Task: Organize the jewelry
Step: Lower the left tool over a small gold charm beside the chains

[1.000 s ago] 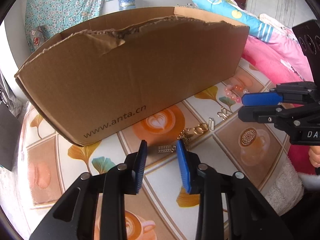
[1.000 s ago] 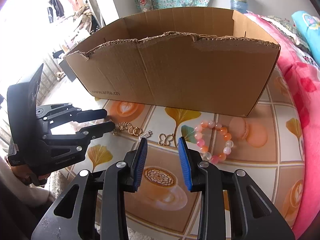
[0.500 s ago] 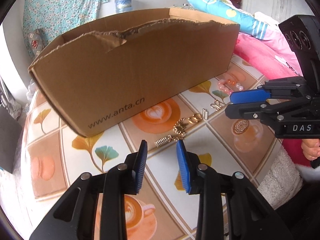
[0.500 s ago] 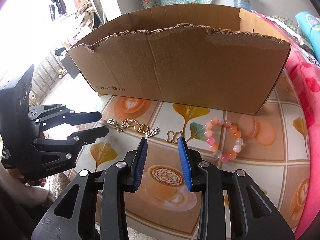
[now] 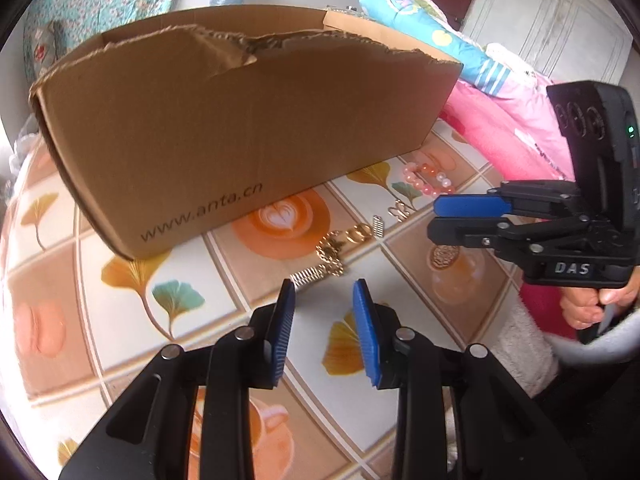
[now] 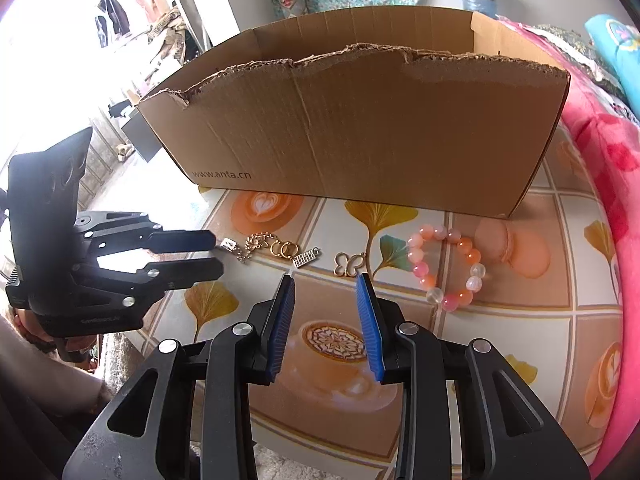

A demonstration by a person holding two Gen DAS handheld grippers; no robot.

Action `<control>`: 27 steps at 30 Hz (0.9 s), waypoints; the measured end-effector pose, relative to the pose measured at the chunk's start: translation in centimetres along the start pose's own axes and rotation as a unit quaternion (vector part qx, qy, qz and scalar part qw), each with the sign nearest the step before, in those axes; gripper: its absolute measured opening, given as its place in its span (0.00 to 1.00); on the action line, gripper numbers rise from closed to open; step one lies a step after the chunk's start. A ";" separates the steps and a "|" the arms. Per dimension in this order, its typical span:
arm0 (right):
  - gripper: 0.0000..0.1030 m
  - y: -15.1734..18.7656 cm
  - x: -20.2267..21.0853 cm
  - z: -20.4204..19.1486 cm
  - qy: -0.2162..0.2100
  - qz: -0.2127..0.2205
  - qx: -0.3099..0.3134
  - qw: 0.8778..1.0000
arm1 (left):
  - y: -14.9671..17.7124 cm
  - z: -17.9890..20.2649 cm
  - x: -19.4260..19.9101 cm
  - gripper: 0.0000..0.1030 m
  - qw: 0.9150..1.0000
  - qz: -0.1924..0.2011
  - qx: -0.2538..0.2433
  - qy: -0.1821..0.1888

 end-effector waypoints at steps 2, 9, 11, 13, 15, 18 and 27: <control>0.31 0.0 0.0 0.1 0.000 -0.001 0.000 1.000 | 0.2 0.2 0.1 0.28 1.000 -0.001 0.005 0.003; 0.31 -0.2 0.0 0.0 -0.001 -0.001 -0.002 1.000 | -1.3 0.8 0.1 0.28 0.998 0.029 -0.051 -0.022; 0.31 -0.1 0.0 0.0 -0.002 0.000 -0.003 1.000 | -1.8 1.1 -0.7 0.28 0.998 0.025 -0.061 -0.015; 0.31 -0.1 0.0 0.0 -0.002 0.001 -0.006 1.000 | -1.8 0.9 -1.5 0.28 0.998 0.012 -0.061 -0.010; 0.31 -0.1 0.0 0.1 -0.001 0.001 -0.009 1.000 | -1.5 0.8 -1.7 0.28 0.998 0.004 -0.057 -0.006; 0.31 0.0 -0.2 0.5 -0.002 -0.001 -0.014 1.000 | -1.2 0.7 -1.3 0.28 0.999 -0.004 -0.037 0.009; 0.31 0.0 -0.6 0.4 -0.004 -0.003 -0.010 1.000 | -0.3 0.6 -0.6 0.28 1.000 -0.014 0.007 0.015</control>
Point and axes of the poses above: each gripper's, at about its wrist camera, not at the fingertips, and x roughly against the way its jaws point, z to its right, y to its underside, the point moved 7 cm from there along -x, roughly the way its jaws point, and after that the axes turned 4 degrees about y, right-handed, at the moved point
